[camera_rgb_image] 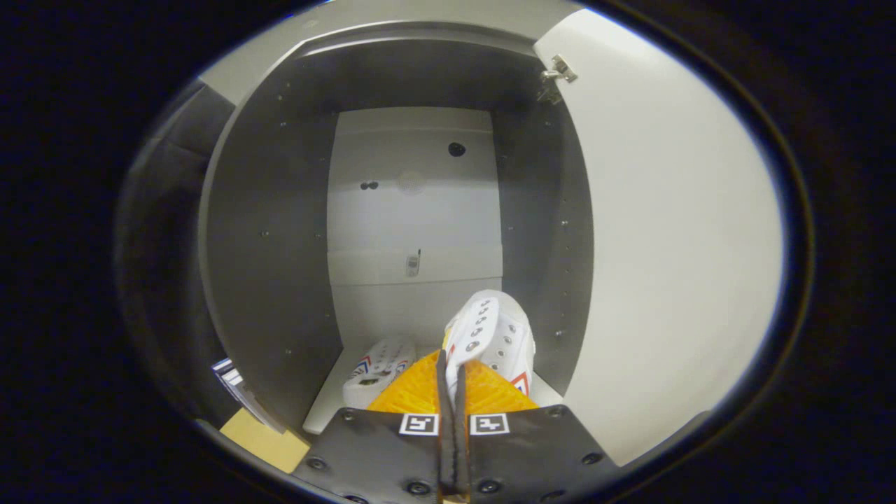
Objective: Open the shoe cabinet door, grab the shoes and put them into the shoe cabinet, then close the shoe cabinet door.
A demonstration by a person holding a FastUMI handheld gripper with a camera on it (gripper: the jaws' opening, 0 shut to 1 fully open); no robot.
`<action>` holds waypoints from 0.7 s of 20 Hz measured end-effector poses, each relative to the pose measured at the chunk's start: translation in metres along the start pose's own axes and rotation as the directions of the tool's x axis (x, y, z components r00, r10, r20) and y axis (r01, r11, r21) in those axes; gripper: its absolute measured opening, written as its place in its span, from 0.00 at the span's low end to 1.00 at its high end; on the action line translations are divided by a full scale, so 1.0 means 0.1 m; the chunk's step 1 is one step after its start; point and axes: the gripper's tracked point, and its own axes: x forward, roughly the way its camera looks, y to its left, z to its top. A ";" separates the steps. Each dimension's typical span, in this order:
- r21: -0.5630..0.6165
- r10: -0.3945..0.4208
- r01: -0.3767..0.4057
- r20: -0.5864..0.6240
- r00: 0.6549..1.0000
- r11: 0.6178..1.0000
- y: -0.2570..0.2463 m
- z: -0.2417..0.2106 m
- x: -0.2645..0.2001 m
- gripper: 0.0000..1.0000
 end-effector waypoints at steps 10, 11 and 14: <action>-0.083 -0.058 0.056 -0.018 0.998 0.995 -0.09 -0.05 0.94 0.02; -0.086 -0.061 0.058 -0.032 0.998 0.995 -0.11 -0.11 1.01 0.02; -0.093 -0.063 0.054 -0.086 0.994 0.994 -0.14 -0.32 1.15 0.02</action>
